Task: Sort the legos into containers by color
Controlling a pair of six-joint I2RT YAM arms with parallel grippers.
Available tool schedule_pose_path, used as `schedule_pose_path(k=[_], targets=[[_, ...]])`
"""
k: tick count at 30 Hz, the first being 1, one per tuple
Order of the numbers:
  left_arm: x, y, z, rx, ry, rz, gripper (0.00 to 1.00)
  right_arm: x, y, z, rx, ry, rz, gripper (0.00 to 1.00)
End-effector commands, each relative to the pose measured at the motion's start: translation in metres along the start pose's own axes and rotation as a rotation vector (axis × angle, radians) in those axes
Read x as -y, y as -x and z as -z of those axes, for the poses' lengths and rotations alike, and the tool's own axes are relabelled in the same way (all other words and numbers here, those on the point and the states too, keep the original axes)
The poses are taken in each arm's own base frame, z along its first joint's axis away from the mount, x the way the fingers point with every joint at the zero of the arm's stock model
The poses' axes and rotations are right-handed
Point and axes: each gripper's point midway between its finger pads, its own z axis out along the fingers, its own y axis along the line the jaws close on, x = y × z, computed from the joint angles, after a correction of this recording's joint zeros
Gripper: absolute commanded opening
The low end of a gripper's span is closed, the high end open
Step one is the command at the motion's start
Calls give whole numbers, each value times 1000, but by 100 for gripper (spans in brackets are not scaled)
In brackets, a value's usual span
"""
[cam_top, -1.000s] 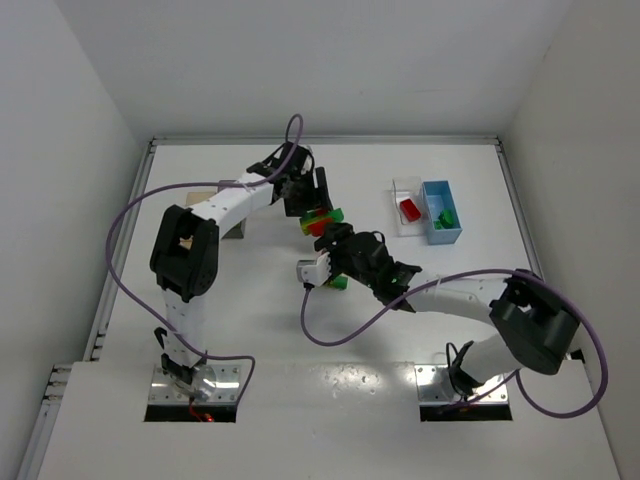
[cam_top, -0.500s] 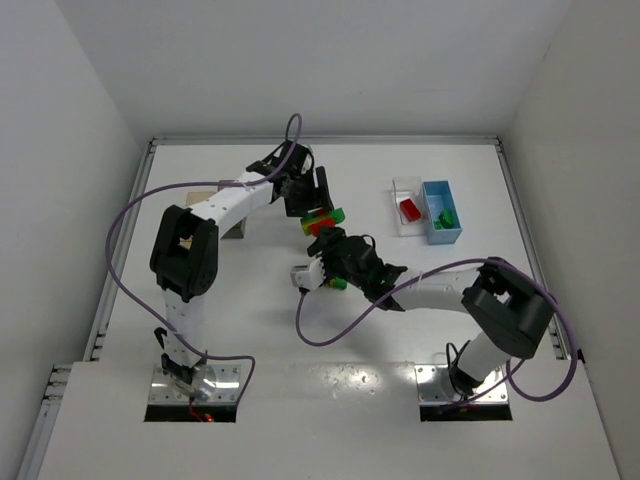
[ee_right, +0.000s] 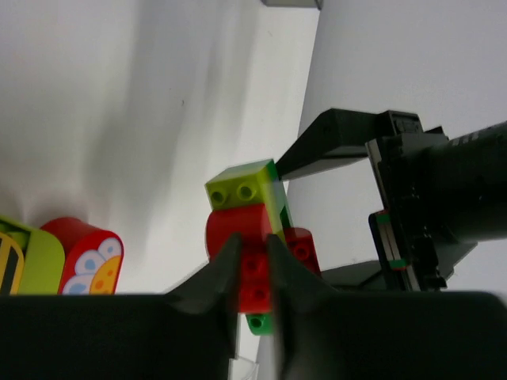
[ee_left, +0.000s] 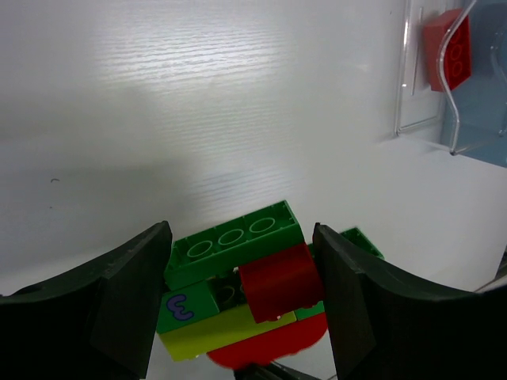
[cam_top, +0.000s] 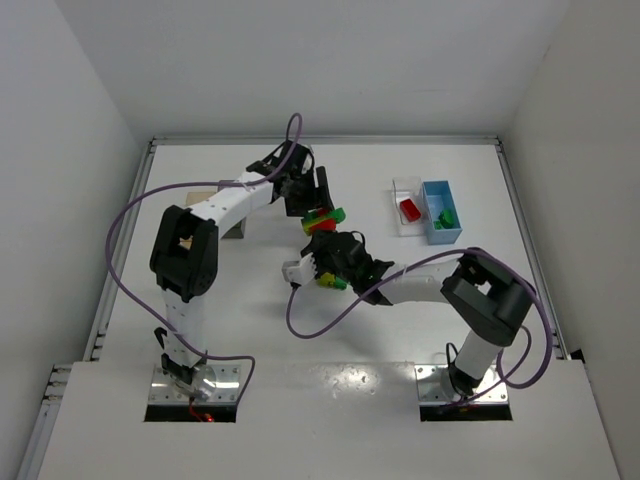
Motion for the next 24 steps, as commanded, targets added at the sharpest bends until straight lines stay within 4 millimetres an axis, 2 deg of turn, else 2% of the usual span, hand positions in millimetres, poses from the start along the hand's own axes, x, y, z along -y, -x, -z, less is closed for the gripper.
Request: schedule_pose_path(k=[1, 4, 6, 8, 9, 11, 14, 15, 16, 17, 18, 19, 20, 21, 22, 23, 24], targets=[[31, 12, 32, 37, -88, -16, 0, 38, -5, -4, -21, -103, -8, 12], [31, 12, 32, 37, -88, -16, 0, 38, -5, -4, -21, -103, -8, 3], [31, 12, 32, 37, -88, -16, 0, 47, -4, 3, -16, -125, -11, 1], [28, 11, 28, 36, -76, -14, 0, 41, -6, 10, -20, -106, -8, 0], [29, 16, 30, 49, -74, -15, 0, 49, -6, 17, -16, -128, -11, 0], [32, 23, 29, 68, -72, -17, 0, 44, -3, 25, -11, -107, -5, 0], [32, 31, 24, 88, -58, -17, 0, 51, -2, 41, 1, -110, -48, 0], [34, 40, 28, 108, -66, -14, 0, 47, 1, 45, 8, -94, -63, 0], [30, 39, 23, 104, -51, -12, 0, 48, 1, 49, 7, -89, -79, 0], [34, 43, 22, 110, -68, -15, 0, 46, 0, 57, 8, -80, -135, 0], [29, 47, 23, 116, -63, -6, 0, 45, -2, 61, -8, -71, -193, 0], [32, 50, 24, 112, -93, -3, 0, 62, -3, 63, -20, -90, -281, 0], [39, 52, 30, 120, -123, -9, 0, 40, -9, 64, -68, 5, -470, 2], [29, 57, 29, 131, -136, 21, 0, 44, -12, 67, -98, 11, -577, 15], [36, 59, 41, 140, -194, 34, 0, 50, -23, 70, -148, 7, -767, 20], [42, 70, 46, 184, -254, 41, 0, 51, -25, 72, -155, 22, -857, 27], [30, 67, 43, 173, -269, 110, 0, 59, -21, 69, -114, 45, -944, 36]])
